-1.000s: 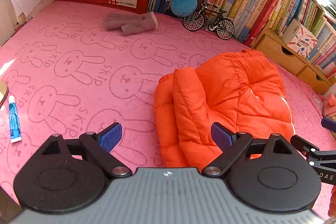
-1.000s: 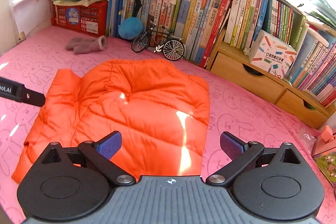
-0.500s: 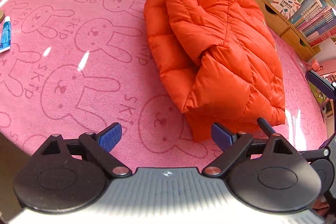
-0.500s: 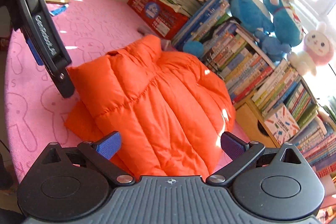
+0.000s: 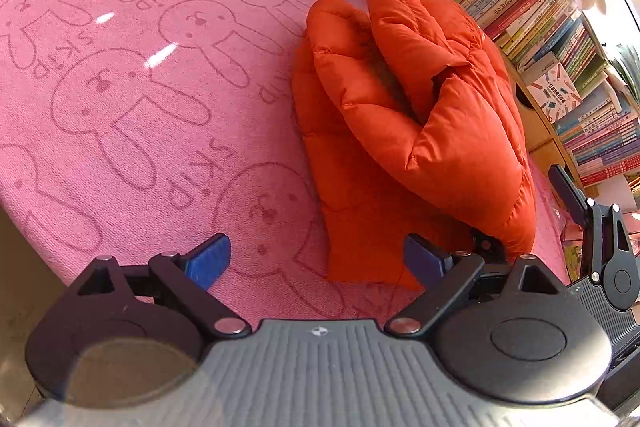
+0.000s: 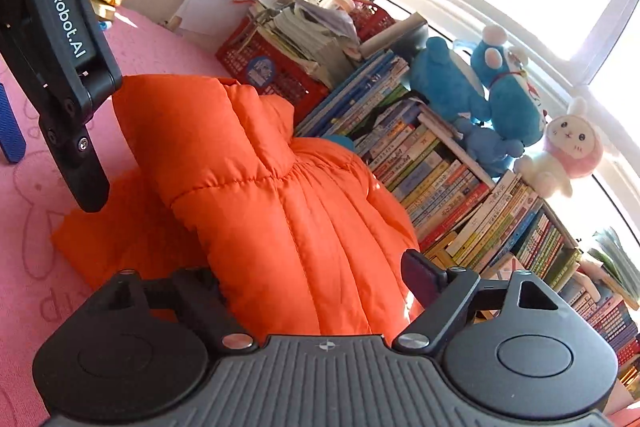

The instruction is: Fold clothes

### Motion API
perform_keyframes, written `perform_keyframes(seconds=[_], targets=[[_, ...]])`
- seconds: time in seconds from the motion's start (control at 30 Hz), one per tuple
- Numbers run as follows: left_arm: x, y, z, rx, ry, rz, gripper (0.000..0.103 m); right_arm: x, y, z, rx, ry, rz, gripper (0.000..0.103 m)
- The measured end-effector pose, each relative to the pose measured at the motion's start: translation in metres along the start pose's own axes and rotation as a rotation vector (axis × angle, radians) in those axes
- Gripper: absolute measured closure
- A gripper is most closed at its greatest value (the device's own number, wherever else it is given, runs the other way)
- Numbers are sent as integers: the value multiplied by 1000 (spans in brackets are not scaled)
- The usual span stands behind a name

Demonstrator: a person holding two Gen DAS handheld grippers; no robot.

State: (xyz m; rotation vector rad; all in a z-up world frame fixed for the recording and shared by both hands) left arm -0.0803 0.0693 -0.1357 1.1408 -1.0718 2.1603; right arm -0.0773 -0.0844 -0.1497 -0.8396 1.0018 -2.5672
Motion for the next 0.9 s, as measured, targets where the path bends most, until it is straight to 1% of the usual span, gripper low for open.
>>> perform_keyframes(seconds=[0.03, 0.1, 0.2, 0.3, 0.43, 0.47, 0.53, 0.6, 0.63, 0.67, 0.73, 0.8, 0.83, 0.9], targets=[[-3, 2, 6, -25, -19, 16, 9, 0, 4, 1, 11, 2, -14, 41], [-9, 5, 19, -81, -70, 52, 9, 0, 11, 3, 32, 7, -42, 66], [-16, 11, 37, -180, -192, 121, 9, 0, 22, 5, 64, 15, -83, 74], [-23, 18, 46, -262, -266, 161, 9, 0, 33, 8, 95, 22, -125, 75], [-27, 22, 48, -315, -292, 184, 8, -2, 49, 6, 153, 30, -155, 76], [-27, 21, 48, -316, -290, 179, 8, -4, 52, 4, 170, 35, -164, 76], [-18, 12, 37, -236, -265, 151, 13, -7, 57, 1, 195, 39, -175, 75], [-9, 4, 25, -150, -239, 121, 20, -9, 59, -1, 210, 34, -178, 75], [0, -3, 16, -86, -222, 128, 20, -10, 60, -2, 218, 32, -180, 75], [13, -10, 7, -15, -197, 153, 21, -11, 60, -1, 207, 31, -182, 75], [37, -23, 4, 64, -117, 233, 21, -11, 61, -1, 181, 29, -187, 75], [50, -31, 21, 28, -40, 305, 20, -12, 61, 0, 154, 27, -192, 75], [52, -33, 33, -12, -7, 330, 19, -12, 61, 0, 141, 26, -194, 75], [42, -28, 64, -104, 36, 350, 18, -12, 60, 3, 105, 20, -197, 75]])
Point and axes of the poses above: each gripper's, at about its wrist camera, not at the fingertips, and x roughly against the way its jaws point, z to its right, y to its underside, the point moved 2 cm from there along -x, roughly the way its jaws point, and after that the axes turned 12 degrees about -y, right-handed, at the moved point
